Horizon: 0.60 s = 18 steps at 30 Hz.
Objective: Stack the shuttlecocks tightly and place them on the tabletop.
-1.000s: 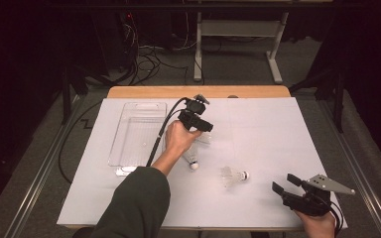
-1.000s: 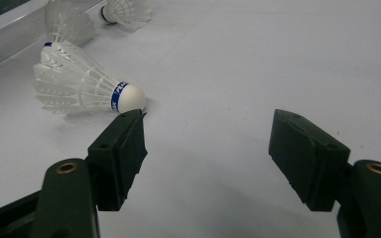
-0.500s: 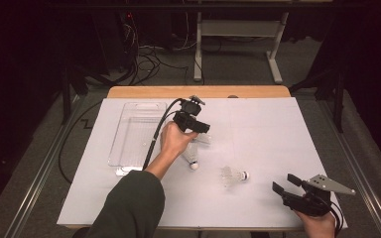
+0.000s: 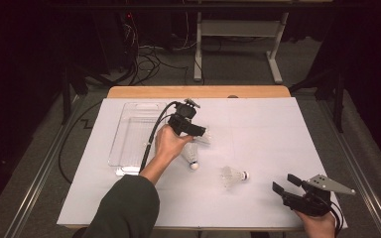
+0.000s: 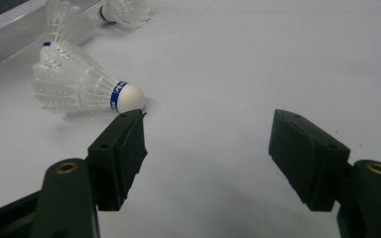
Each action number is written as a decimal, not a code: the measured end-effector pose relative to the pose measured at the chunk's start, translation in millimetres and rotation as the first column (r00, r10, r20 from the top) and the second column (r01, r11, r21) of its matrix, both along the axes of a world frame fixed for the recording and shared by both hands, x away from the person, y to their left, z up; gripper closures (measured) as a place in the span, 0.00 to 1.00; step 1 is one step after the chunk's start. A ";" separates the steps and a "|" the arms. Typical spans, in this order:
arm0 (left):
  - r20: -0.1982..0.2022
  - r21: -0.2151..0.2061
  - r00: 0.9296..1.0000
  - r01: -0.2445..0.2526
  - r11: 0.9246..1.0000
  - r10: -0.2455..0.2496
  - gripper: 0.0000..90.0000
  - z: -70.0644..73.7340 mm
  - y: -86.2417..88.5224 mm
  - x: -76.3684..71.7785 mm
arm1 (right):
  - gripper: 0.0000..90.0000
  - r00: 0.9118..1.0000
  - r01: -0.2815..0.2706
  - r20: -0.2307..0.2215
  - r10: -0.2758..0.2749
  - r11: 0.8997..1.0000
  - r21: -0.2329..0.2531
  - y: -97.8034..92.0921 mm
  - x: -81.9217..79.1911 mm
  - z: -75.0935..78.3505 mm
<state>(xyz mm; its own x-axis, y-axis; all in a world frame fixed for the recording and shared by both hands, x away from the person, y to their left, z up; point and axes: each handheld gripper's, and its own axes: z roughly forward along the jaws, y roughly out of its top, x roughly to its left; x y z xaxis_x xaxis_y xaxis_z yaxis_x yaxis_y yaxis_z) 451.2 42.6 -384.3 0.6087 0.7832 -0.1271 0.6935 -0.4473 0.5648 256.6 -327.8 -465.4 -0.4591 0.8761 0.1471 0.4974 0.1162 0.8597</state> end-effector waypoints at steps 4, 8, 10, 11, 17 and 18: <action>-0.014 -0.009 1.000 -0.014 1.000 0.014 0.41 -1.6 2.4 -3.6 | 0.34 1.000 -0.001 -0.001 0.001 1.000 0.000 0.0 0.0 -0.1; -0.014 -0.005 1.000 -0.012 1.000 0.012 0.41 -2.5 6.5 -4.7 | 0.34 1.000 -0.001 -0.002 0.001 1.000 0.001 0.0 0.1 -0.1; -0.014 -0.002 1.000 -0.007 1.000 0.007 0.41 -2.3 8.6 -5.3 | 0.34 1.000 -0.001 -0.002 0.001 1.000 0.001 0.0 0.1 -0.1; -0.016 -0.006 1.000 -0.010 1.000 0.010 0.41 -2.4 9.1 -6.1 | 0.34 1.000 -0.001 -0.002 0.001 1.000 0.001 0.0 0.1 -0.1; -0.021 -0.005 1.000 -0.009 1.000 0.009 0.41 -5.0 12.5 -9.9 | 0.34 1.000 -0.002 -0.003 0.002 1.000 0.001 -0.1 0.1 -0.2; -0.018 -0.002 1.000 -0.003 1.000 0.003 0.41 -5.4 13.5 -10.0 | 0.34 1.000 -0.003 -0.003 0.003 1.000 0.000 0.0 0.1 -0.2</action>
